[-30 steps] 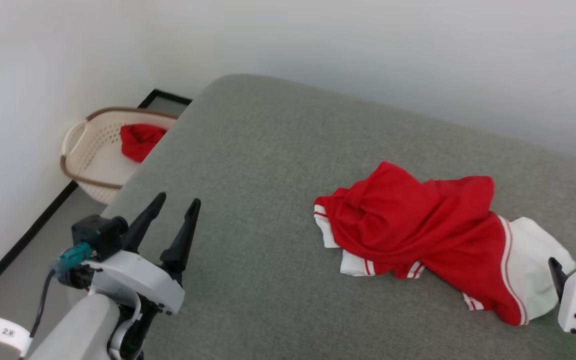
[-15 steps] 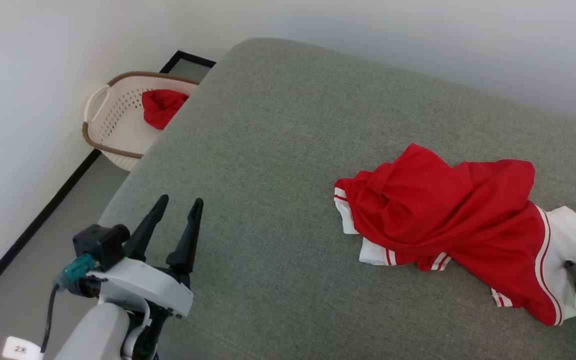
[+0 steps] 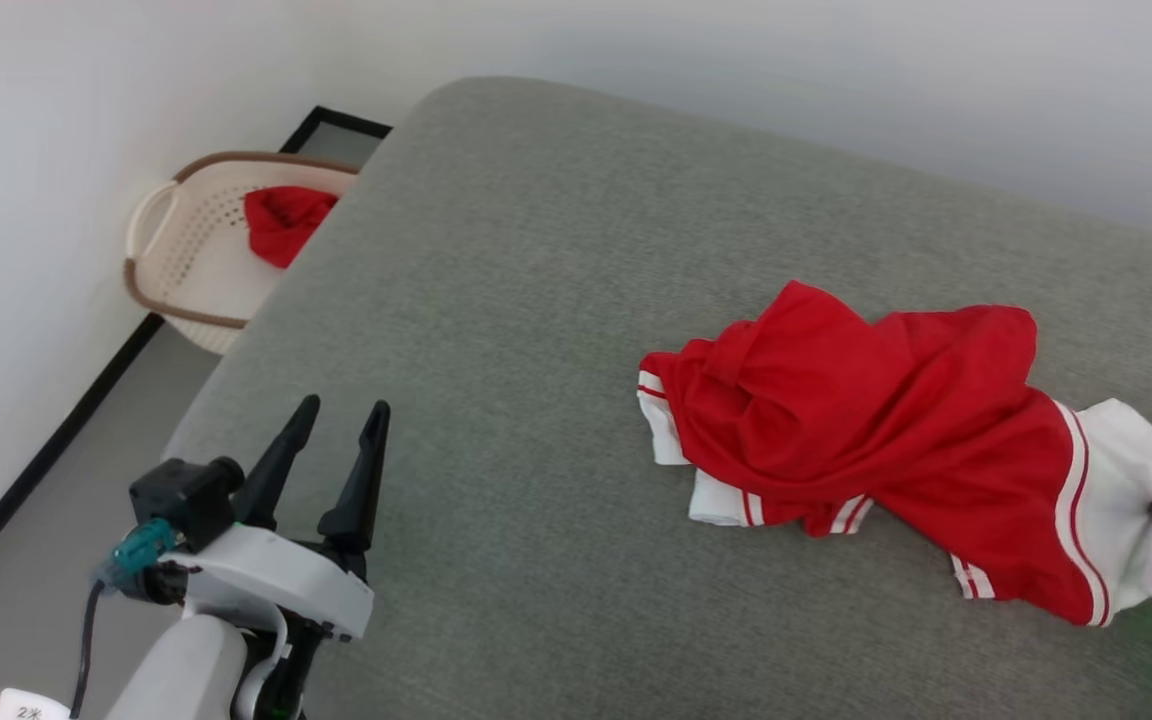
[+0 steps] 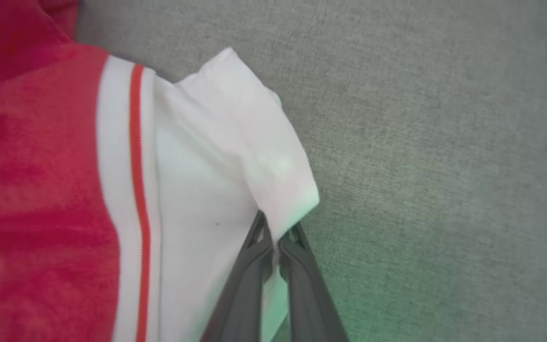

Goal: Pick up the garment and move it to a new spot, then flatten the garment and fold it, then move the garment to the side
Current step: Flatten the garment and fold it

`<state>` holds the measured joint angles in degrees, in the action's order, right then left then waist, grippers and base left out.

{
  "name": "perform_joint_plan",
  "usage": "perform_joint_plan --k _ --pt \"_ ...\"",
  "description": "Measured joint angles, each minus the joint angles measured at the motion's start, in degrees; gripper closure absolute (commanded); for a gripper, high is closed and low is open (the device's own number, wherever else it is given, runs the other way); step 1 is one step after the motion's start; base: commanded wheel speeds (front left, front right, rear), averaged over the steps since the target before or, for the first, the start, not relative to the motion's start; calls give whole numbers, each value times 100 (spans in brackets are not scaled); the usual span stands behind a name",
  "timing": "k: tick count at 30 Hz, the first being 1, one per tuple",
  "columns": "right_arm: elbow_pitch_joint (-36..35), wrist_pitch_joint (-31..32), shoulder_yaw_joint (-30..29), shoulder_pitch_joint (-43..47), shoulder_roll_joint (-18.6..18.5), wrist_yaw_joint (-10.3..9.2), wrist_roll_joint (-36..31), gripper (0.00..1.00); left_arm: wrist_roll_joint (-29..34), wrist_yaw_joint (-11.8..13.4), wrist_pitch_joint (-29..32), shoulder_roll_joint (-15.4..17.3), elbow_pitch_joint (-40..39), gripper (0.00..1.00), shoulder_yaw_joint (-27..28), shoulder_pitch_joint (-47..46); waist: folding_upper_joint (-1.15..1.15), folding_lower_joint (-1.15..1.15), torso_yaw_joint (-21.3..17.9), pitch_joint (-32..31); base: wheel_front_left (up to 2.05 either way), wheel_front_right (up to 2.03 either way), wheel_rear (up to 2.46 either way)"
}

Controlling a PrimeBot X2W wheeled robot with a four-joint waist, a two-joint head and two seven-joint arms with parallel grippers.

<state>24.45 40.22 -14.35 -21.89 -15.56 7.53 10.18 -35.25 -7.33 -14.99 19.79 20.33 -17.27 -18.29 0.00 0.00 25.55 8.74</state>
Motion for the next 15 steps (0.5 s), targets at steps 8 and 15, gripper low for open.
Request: perform_joint_plan --k 8,15 --pt "-391 14 45 30 -371 0 186 100 8 -5 0 130 -109 0 71 109 0 0 -357 -66 0 0 0" --pt "-659 60 -121 227 -689 0 247 100 9 -5 0 178 -154 0 123 211 0 0 -711 -111 0 0 0"
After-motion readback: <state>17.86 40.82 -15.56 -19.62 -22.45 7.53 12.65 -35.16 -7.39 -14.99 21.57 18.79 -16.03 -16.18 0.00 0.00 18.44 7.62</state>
